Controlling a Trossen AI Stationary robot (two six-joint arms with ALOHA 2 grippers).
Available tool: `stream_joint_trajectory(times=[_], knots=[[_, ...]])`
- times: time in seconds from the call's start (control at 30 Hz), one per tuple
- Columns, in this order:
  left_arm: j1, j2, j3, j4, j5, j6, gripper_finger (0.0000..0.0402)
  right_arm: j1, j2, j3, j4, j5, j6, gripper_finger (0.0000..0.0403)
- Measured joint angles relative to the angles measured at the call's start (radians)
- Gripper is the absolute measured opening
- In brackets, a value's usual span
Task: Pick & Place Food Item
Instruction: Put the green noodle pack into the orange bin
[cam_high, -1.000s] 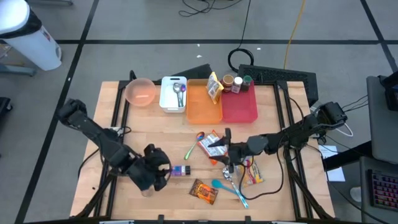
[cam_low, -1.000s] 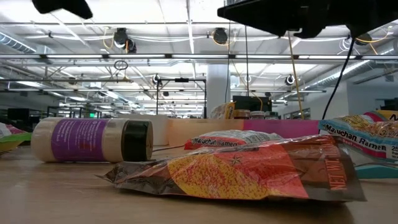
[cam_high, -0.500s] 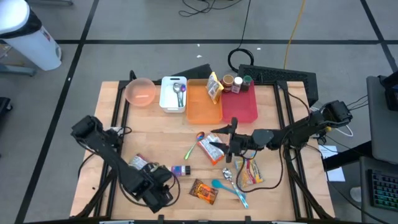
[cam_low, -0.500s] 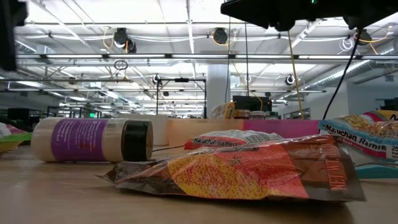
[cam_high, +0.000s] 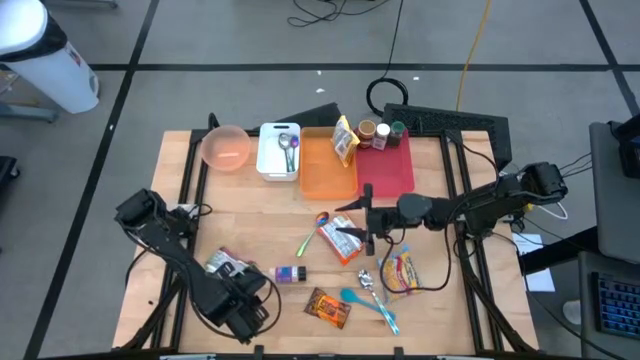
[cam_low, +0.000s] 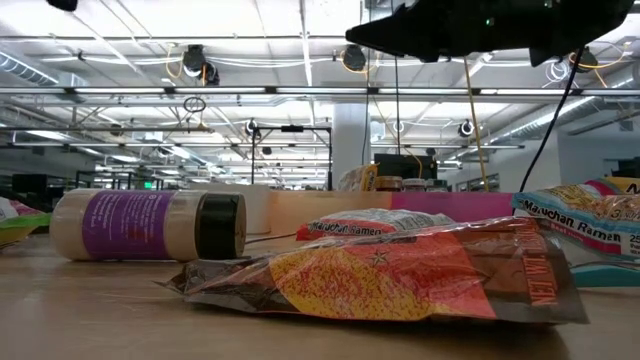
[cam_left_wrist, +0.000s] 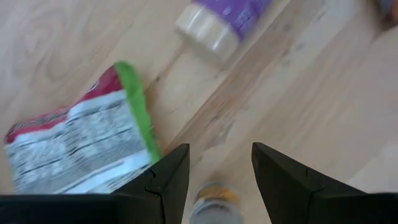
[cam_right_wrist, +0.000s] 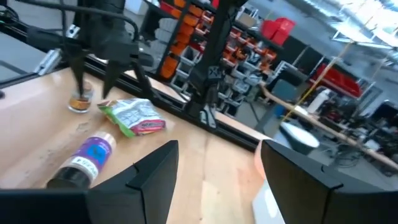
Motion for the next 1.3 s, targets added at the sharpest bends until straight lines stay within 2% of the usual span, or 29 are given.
stream_joint_trajectory(times=[0.13,0.37,0.53,0.87,1.03,1.17,1.3], knots=[[-0.001,0.000,0.000,-0.050,0.033,-0.040,0.0182,-0.012,0.000,0.000,-0.010,-0.052,0.025,0.0222],[0.023,0.022,-0.012,-0.060,0.048,-0.130,0.0182,-0.012,0.000,0.000,-0.009,-0.051,0.027,0.0222],[0.052,0.093,-0.018,-0.095,0.143,-0.095,0.0182,-0.012,0.000,0.000,-0.009,-0.050,0.026,0.0222],[0.082,0.191,-0.019,-0.114,0.175,-0.057,0.0182,-0.012,0.000,0.000,-0.009,-0.049,0.025,0.0222],[0.082,0.203,-0.019,-0.117,0.200,-0.048,0.0179,-0.012,0.000,0.000,-0.009,-0.049,0.025,0.0222],[0.082,0.202,-0.019,-0.140,0.199,-0.051,0.0148,-0.012,0.000,0.000,-0.009,-0.049,0.025,0.0222],[0.082,0.202,-0.018,-0.140,0.201,-0.049,0.0090,-0.012,0.000,0.000,-0.008,-0.049,0.025,0.0222]])
